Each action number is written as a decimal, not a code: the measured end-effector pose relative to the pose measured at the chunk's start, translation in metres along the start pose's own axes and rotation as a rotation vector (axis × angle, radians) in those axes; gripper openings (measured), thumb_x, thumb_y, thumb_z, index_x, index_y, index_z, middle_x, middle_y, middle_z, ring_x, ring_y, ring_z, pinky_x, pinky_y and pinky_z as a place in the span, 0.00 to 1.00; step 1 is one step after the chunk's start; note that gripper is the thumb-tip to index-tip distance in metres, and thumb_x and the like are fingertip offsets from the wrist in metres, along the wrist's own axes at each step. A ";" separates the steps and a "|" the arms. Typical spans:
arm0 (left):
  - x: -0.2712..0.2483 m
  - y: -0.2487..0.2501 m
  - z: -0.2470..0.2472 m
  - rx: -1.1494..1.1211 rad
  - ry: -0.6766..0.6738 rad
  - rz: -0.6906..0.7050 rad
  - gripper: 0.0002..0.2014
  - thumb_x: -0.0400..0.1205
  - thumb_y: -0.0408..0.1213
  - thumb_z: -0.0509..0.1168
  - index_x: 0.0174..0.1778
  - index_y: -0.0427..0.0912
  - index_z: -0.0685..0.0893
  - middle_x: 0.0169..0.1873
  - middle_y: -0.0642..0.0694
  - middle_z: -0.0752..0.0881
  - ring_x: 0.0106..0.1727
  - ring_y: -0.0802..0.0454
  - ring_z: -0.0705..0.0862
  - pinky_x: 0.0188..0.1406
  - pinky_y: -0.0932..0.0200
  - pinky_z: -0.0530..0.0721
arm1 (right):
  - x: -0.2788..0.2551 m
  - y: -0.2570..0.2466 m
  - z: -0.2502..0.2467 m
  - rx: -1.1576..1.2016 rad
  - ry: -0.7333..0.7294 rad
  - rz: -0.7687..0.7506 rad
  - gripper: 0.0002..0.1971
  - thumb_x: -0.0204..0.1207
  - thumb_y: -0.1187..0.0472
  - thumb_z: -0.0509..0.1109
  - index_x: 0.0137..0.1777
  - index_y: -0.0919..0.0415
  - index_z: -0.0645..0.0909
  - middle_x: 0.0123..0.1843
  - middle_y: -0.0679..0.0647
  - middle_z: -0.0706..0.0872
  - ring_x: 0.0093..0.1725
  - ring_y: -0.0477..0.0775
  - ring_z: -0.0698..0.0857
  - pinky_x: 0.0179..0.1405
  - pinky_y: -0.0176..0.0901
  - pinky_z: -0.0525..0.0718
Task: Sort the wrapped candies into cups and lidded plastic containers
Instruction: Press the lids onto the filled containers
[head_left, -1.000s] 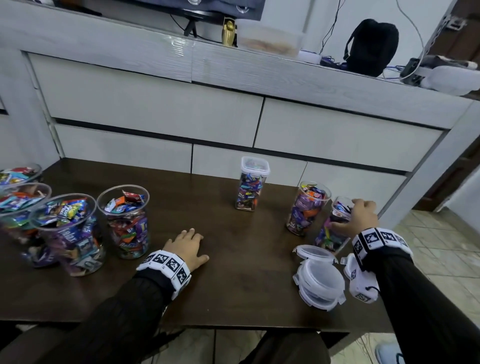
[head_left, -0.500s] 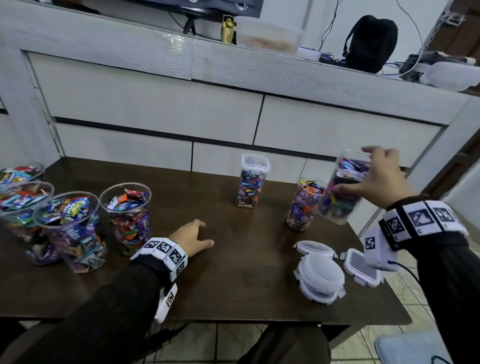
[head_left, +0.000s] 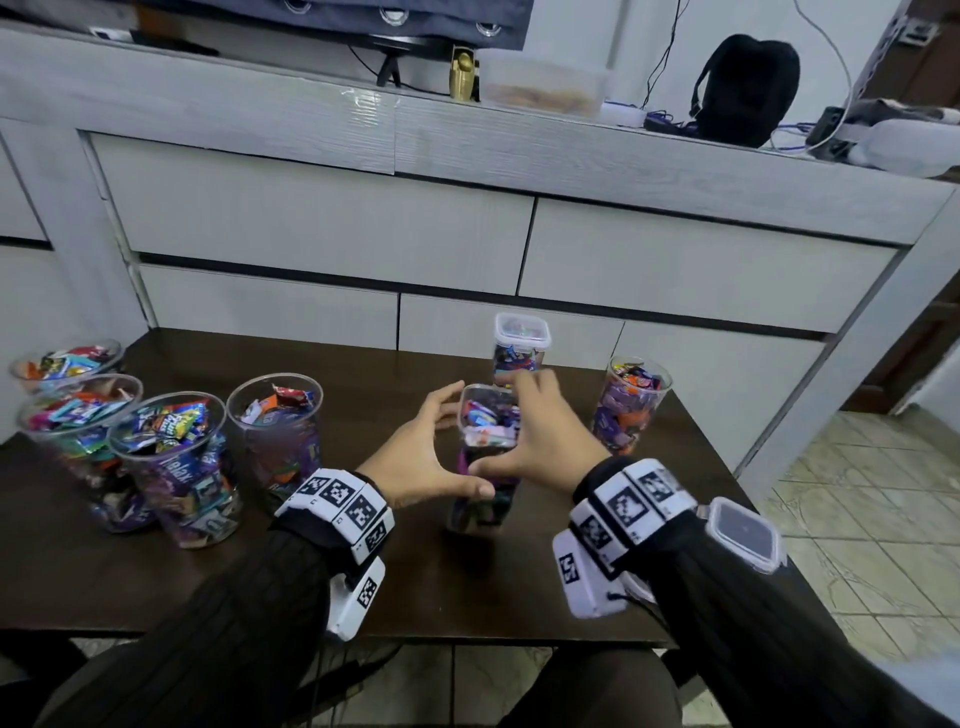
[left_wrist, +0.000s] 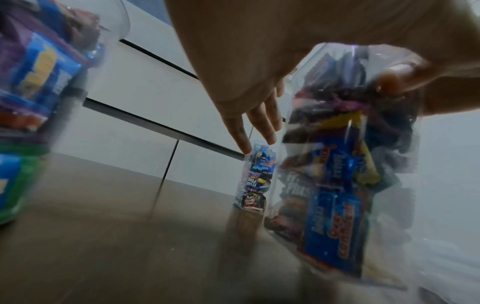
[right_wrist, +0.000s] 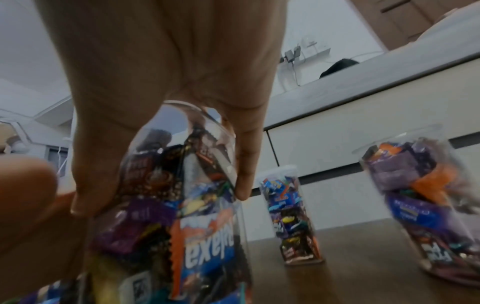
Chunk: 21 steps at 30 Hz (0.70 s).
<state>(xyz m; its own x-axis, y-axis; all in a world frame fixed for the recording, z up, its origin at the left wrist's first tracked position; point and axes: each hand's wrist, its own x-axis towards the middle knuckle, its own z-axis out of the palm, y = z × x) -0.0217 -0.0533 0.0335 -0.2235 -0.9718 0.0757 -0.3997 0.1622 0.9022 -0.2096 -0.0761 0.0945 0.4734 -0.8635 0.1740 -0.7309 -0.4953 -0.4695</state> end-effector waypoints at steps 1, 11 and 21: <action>0.000 -0.002 0.000 -0.009 -0.011 -0.011 0.67 0.50 0.58 0.84 0.83 0.59 0.51 0.74 0.53 0.74 0.74 0.60 0.74 0.77 0.52 0.71 | 0.000 -0.002 0.008 0.006 -0.016 -0.010 0.52 0.54 0.47 0.86 0.76 0.55 0.62 0.67 0.54 0.65 0.66 0.54 0.75 0.67 0.47 0.79; -0.002 -0.023 0.006 0.013 -0.064 -0.048 0.71 0.49 0.52 0.87 0.81 0.69 0.45 0.72 0.57 0.73 0.72 0.59 0.76 0.75 0.48 0.75 | -0.006 0.003 0.040 -0.035 -0.064 -0.041 0.50 0.59 0.49 0.84 0.78 0.53 0.60 0.71 0.53 0.61 0.70 0.54 0.72 0.68 0.49 0.79; -0.002 -0.032 0.010 0.007 -0.043 -0.012 0.46 0.59 0.41 0.87 0.69 0.64 0.69 0.63 0.57 0.84 0.63 0.67 0.82 0.62 0.63 0.83 | -0.019 0.057 -0.045 0.057 0.084 0.035 0.36 0.64 0.43 0.79 0.70 0.55 0.74 0.65 0.55 0.79 0.64 0.51 0.78 0.67 0.47 0.75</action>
<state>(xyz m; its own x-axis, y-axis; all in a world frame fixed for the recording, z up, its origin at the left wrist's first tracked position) -0.0174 -0.0549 0.0004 -0.2571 -0.9653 0.0463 -0.4086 0.1520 0.9000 -0.2823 -0.0920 0.1034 0.4036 -0.8862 0.2275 -0.7158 -0.4607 -0.5248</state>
